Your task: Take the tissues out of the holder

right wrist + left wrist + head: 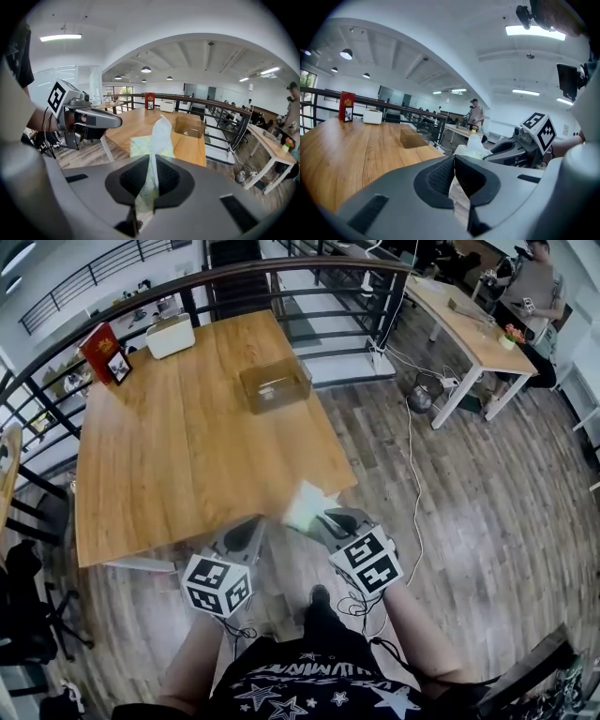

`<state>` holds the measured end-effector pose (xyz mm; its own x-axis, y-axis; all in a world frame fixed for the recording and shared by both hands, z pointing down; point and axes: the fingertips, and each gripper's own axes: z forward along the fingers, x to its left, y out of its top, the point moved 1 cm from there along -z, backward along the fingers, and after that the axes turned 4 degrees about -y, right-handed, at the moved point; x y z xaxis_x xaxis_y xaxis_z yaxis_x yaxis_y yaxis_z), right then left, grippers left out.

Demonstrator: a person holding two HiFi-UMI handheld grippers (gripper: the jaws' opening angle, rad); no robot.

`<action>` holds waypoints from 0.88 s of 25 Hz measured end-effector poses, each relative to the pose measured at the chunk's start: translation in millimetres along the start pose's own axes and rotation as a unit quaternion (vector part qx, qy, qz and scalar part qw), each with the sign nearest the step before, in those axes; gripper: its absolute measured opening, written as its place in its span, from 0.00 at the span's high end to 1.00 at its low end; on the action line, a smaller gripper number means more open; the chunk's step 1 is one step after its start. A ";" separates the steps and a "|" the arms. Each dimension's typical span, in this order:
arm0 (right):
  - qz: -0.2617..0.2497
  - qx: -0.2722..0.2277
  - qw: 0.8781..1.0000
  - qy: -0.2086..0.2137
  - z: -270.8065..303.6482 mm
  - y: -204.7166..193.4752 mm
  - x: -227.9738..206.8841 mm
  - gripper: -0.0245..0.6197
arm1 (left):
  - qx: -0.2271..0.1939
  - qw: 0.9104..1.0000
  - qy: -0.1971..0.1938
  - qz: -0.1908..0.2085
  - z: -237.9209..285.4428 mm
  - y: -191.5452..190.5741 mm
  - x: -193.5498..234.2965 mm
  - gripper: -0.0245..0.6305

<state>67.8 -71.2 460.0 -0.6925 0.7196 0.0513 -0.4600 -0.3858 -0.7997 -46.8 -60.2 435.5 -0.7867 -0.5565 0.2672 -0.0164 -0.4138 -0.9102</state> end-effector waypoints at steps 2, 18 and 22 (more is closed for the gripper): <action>-0.002 -0.002 1.000 -0.010 -7.4 1.0 14.8 0.90 | -0.004 1.000 -0.009 0.003 -15.2 -2.4 -3.3 0.94; -0.006 -0.015 0.999 -0.052 -63.6 2.5 173.2 0.91 | -0.028 0.999 -0.039 0.019 -175.8 -36.7 -33.5 0.94; 0.001 -0.014 0.998 -0.061 -73.2 -0.1 202.2 0.91 | -0.028 0.999 -0.043 0.018 -205.1 -44.1 -33.8 0.94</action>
<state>-31.5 116.6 426.6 -0.7573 0.6418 0.1206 -0.4438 -0.3703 -0.8160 -146.0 124.6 401.6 -0.7314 -0.6312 0.2580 -0.0256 -0.3528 -0.9354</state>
